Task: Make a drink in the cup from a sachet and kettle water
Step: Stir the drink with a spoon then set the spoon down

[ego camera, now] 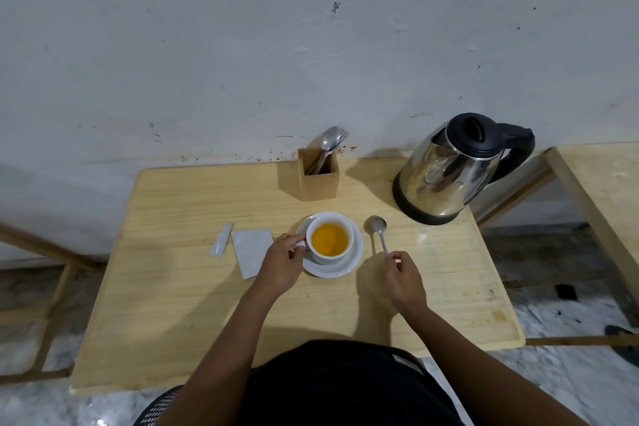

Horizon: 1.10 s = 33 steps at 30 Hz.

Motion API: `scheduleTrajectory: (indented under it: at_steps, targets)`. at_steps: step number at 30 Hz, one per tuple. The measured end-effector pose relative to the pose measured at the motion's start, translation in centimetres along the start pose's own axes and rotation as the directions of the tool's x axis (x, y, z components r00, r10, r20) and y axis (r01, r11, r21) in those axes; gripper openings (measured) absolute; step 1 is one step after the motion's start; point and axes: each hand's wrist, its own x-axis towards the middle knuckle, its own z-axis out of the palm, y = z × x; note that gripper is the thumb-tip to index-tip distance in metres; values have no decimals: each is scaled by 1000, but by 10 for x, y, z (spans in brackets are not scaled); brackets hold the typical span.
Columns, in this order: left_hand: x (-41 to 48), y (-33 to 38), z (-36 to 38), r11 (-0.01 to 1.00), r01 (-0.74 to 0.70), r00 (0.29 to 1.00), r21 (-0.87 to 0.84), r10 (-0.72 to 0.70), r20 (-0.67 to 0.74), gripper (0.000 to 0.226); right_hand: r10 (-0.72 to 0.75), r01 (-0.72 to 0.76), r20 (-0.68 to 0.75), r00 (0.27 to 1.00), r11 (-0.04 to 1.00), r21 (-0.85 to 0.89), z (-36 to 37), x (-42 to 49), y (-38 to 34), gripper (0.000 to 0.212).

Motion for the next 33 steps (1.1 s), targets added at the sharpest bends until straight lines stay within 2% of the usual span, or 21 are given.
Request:
scheduleTrajectory:
  at_steps: [6,14,18,23,33]
  targets:
    - [0,0,1,1000,-4,1000,9,4,-12,31,6,4,43,999,977,-215,-5,9,2,19]
    - [0,0,2,1000,9,1000,-4,-9,-21,31,10,-13,-8,1000,885,-466,-8,14,-3,28]
    - [1,1,3,1000,9,1000,3,-8,-23,31,-50,37,-17,999,892,-451,-9,16,-1,23]
    - [0,0,6,1000,5,999,1,-5,-33,33,-51,91,112,992,915,-394,-9,18,0,21]
    - [2,-1,4,1000,25,999,-3,-25,-45,31,-95,147,144,985,897,-416,-15,18,-13,24]
